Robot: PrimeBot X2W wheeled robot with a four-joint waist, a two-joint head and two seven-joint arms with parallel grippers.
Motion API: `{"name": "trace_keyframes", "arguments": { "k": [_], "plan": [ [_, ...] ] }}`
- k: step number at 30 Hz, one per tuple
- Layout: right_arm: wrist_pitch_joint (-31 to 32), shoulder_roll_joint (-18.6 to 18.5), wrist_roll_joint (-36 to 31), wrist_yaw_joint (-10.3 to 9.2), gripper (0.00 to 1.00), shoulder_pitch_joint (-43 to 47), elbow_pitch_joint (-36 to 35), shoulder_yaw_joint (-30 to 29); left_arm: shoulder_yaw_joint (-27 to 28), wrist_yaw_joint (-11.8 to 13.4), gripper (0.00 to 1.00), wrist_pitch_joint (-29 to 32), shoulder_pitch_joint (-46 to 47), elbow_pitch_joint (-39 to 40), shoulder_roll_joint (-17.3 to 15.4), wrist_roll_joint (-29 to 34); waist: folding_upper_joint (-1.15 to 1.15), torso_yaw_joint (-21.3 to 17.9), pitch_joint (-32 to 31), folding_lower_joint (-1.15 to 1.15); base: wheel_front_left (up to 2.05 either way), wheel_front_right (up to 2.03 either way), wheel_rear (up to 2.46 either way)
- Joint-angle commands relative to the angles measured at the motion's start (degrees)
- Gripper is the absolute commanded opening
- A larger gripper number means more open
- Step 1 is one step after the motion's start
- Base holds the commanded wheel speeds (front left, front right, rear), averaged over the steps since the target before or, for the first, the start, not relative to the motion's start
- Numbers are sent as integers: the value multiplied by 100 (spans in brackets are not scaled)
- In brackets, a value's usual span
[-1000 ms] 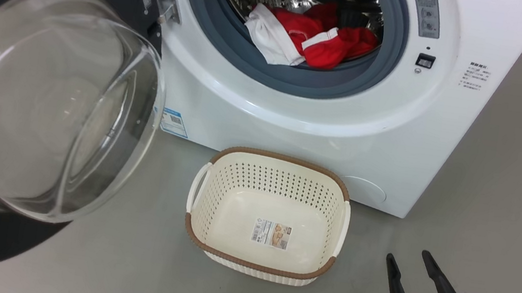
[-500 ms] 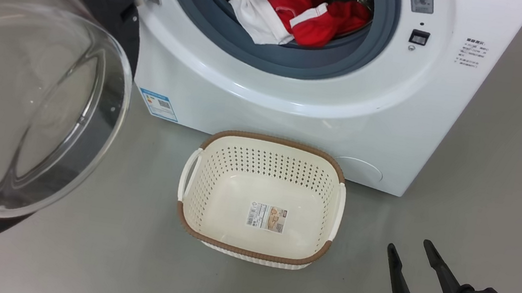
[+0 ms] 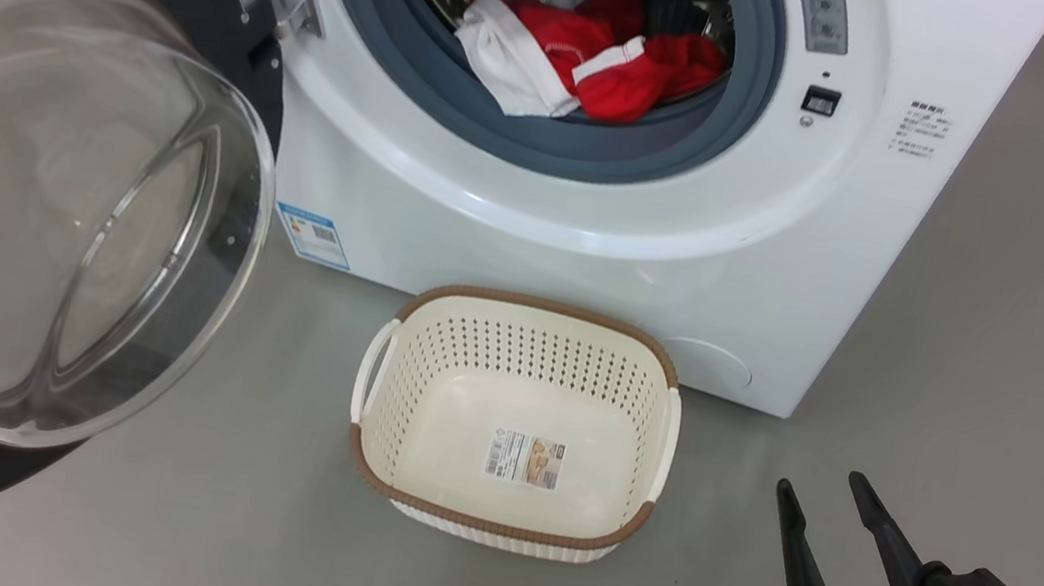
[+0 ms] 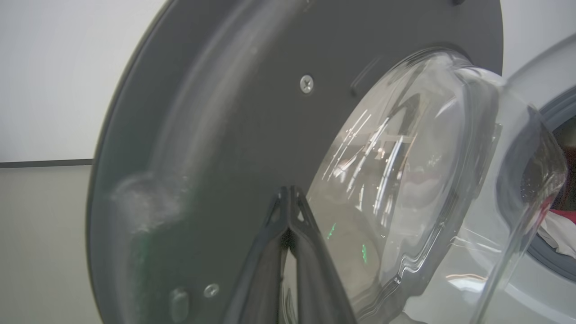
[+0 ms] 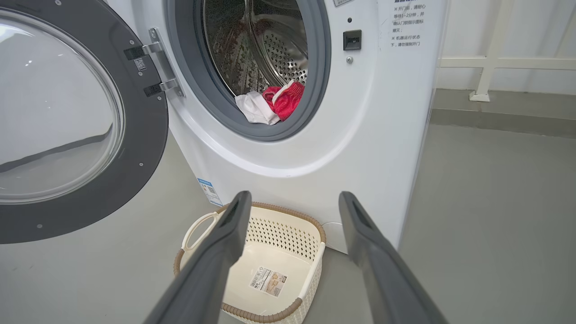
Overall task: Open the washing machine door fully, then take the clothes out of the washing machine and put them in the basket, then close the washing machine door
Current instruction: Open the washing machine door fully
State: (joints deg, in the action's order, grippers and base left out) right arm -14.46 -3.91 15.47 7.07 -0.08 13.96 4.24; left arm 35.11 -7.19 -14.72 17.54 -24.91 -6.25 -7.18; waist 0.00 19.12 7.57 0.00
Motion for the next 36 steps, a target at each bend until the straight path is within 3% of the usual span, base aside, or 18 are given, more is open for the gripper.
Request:
{"name": "trace_keyframes", "arguments": {
  "k": [1, 5, 9, 12, 14, 16, 36],
  "plan": [
    [-54, -24, -30, 42, 100, -56, -128, 122, 58, -28, 0, -28, -122, 222, -191, -22, 0, 3, -120, 0, 0, 0, 0],
    [-54, -7, 20, 42, 100, 20, -127, 141, -235, -29, 0, -28, -482, 546, -54, -109, 0, -11, -308, 0, 0, 0, 0],
    [-54, 14, 73, 42, 100, 83, -140, 142, -531, -29, 20, -28, -823, 888, 31, -230, 0, -45, -438, 0, 0, 0, 0],
    [-54, 28, 107, 42, 100, 111, -152, 143, -789, -29, 44, -28, -1073, 1098, 79, -291, 0, -97, -510, 0, 0, 0, 0],
    [-54, 35, 122, 42, 100, 126, -169, 137, -1001, -29, 77, -28, -1224, 1241, 113, -400, 0, -153, -535, 0, 0, 0, 0],
    [-54, 39, 125, 42, 100, 136, -179, 135, -1196, -29, 100, -28, -1384, 1371, 127, -500, 0, -228, -554, 0, 0, 0, 0],
    [-54, 14, 187, 42, 100, 173, -296, -179, -3040, -29, 100, -28, -1902, 1941, -287, -1450, 0, -1204, -472, 0, 0, 0, 0]
  ]
}}
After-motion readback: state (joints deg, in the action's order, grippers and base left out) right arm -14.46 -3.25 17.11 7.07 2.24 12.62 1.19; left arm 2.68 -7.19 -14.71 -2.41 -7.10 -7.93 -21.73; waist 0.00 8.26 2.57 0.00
